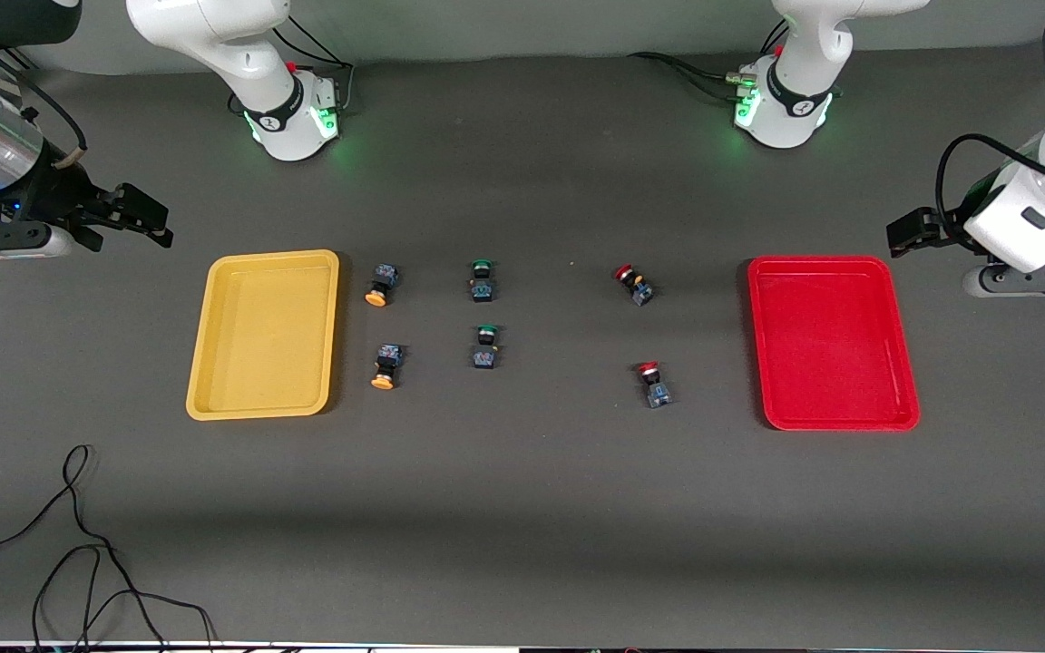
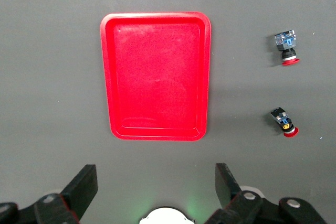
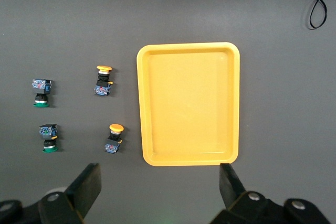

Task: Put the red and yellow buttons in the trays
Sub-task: 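Reach the yellow button with the right gripper while the left gripper reaches red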

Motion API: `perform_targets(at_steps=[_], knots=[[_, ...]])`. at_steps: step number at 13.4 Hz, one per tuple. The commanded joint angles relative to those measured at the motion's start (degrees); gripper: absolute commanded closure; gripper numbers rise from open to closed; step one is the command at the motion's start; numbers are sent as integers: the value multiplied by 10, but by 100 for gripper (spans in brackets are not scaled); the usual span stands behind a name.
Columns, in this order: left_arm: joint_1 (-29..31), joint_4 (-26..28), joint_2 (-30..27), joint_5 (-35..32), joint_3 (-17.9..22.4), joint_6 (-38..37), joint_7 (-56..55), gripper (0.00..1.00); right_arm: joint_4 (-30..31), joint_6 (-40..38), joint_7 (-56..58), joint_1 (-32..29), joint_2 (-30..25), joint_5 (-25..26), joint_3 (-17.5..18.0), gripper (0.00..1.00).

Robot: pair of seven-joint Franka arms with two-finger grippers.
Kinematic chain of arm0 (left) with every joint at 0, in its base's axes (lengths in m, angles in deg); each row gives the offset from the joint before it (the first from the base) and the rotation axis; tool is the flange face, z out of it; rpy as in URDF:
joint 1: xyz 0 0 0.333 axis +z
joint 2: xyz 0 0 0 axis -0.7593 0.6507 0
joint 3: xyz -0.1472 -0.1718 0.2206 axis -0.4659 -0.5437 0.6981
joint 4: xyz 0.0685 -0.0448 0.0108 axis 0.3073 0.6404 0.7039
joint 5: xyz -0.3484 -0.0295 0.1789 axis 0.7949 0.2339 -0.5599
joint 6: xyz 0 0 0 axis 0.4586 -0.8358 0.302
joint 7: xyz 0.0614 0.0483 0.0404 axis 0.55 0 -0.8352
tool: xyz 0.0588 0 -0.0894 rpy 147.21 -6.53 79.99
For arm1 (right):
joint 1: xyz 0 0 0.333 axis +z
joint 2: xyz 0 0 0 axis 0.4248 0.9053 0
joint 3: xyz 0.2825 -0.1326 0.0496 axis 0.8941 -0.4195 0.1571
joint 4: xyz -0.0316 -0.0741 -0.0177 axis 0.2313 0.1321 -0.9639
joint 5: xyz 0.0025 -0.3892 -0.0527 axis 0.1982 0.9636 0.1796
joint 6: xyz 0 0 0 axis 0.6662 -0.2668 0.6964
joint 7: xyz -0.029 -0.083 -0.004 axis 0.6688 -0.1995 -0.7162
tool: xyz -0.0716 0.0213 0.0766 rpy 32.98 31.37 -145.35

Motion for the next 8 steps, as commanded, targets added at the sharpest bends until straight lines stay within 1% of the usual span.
perform_targets(at_steps=[1,3,4,6,8], knots=[[-6,-11,4,-6,2,-11,6,0,-28,-21,9,-3,10,5,3,0],[-7,-12,4,-7,0,-12,5,0,-28,-23,8,-1,18,3,7,0],[-6,-11,4,-7,0,-14,6,0,-21,-42,1,0,18,1,17,0],[-8,-11,4,-6,-1,-19,0,0,22,-37,-35,2,14,-20,53,0],[-13,-11,5,-6,-12,-18,-4,0,97,23,-83,2,3,-23,94,0]])
